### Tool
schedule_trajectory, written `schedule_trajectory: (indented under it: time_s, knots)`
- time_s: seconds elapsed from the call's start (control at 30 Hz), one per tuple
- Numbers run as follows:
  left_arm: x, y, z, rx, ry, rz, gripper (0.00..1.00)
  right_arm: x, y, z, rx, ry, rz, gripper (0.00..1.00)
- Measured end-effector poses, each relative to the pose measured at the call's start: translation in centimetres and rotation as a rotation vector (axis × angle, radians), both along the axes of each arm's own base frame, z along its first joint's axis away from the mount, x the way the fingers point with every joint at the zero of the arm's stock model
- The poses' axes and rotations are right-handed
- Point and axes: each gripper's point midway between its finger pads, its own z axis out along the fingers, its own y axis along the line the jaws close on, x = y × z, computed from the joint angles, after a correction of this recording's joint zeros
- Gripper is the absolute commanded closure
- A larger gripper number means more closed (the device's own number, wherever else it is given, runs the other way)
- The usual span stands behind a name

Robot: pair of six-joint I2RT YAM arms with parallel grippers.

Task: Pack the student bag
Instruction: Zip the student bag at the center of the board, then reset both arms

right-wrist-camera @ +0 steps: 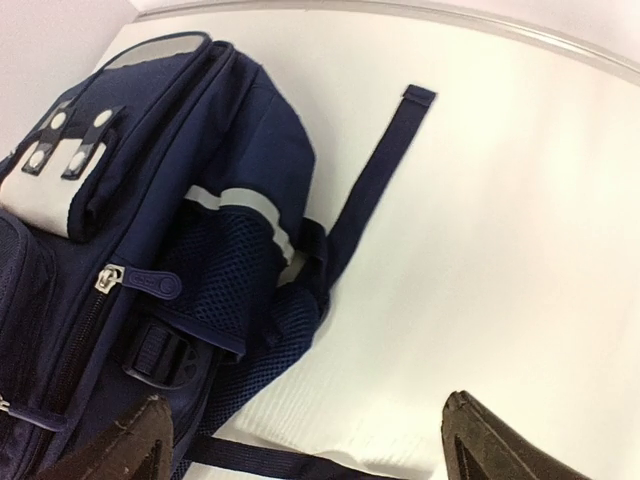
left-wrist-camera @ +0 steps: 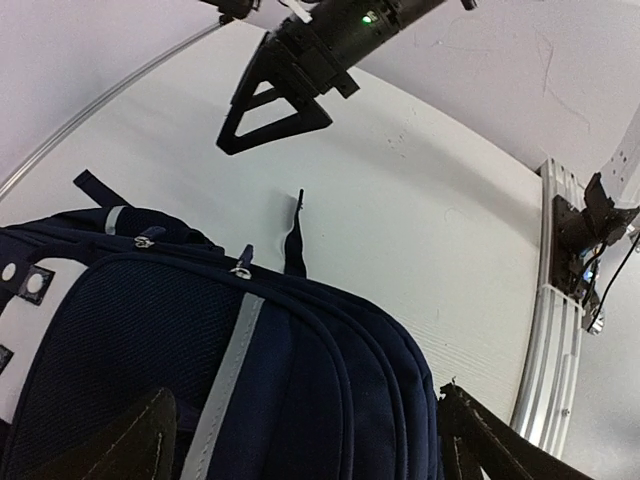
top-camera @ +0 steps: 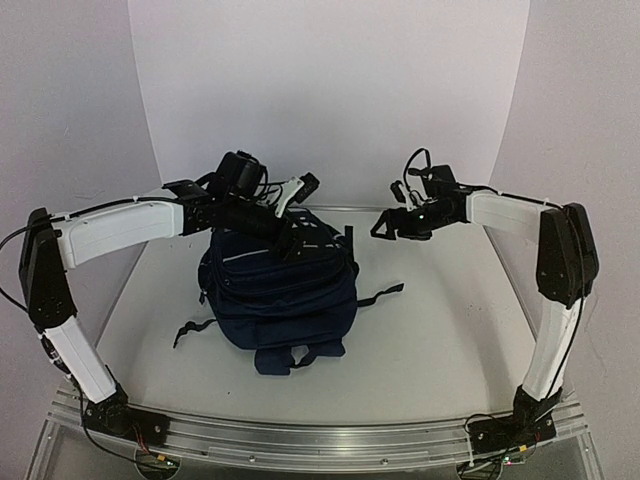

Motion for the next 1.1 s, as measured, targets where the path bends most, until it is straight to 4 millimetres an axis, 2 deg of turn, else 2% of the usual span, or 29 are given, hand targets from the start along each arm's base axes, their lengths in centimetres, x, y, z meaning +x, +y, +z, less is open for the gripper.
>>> schedule_trajectory:
  time_s: [0.13,0.17,0.23,0.33,0.43,0.5,0.57,0.63,0.77,0.83,0.93,1.1]
  knots:
    - [2.2,2.9,2.3,-0.065,0.049,0.103,0.04,0.5,-2.9,1.2,-0.019,-0.039,-0.118,0.02]
    - [3.3,4.1,3.0,-0.084,0.06,0.149,0.03,0.5,-3.9,1.4,-0.022,-0.044,-0.153,0.02]
    - [6.2,7.9,4.0,-0.116,0.074,0.284,0.03,1.0,-6.2,1.7,-0.022,-0.056,-0.233,0.02]
    - [10.3,15.9,4.1,-0.152,0.1,0.542,0.02,1.5,-10.7,1.8,-0.022,-0.069,-0.371,0.02]
    - [12.0,24.1,2.3,-0.174,0.14,0.781,0.01,1.3,-15.4,2.3,-0.026,-0.111,-0.514,0.02]
    - [12.3,30.1,0.4,-0.183,0.165,0.966,0.0,0.6,-18.0,3.4,-0.034,-0.166,-0.599,0.02]
    - [11.5,35.4,-1.6,-0.182,0.169,1.134,0.0,-0.3,-19.4,5.1,-0.032,-0.239,-0.649,0.02]
    - [10.2,38.9,-3.0,-0.174,0.13,1.254,0.0,-1.5,-20.3,7.6,-0.016,-0.342,-0.685,0.02]
    - [7.8,41.4,-4.3,-0.158,-0.042,1.355,0.0,-4.4,-22.0,12.5,0.028,-0.584,-0.754,0.02]
    - [7.0,42.2,-5.3,-0.142,-0.11,1.389,0.0,-6.1,-22.8,13.5,0.049,-0.69,-0.786,0.02]
    - [6.5,43.4,-7.1,-0.102,-0.158,1.443,0.0,-8.0,-23.8,12.5,0.053,-0.778,-0.824,0.02]
    - [6.2,44.6,-9.0,-0.072,-0.192,1.497,0.0,-10.2,-24.9,7.5,-0.012,-0.781,-0.852,0.02]
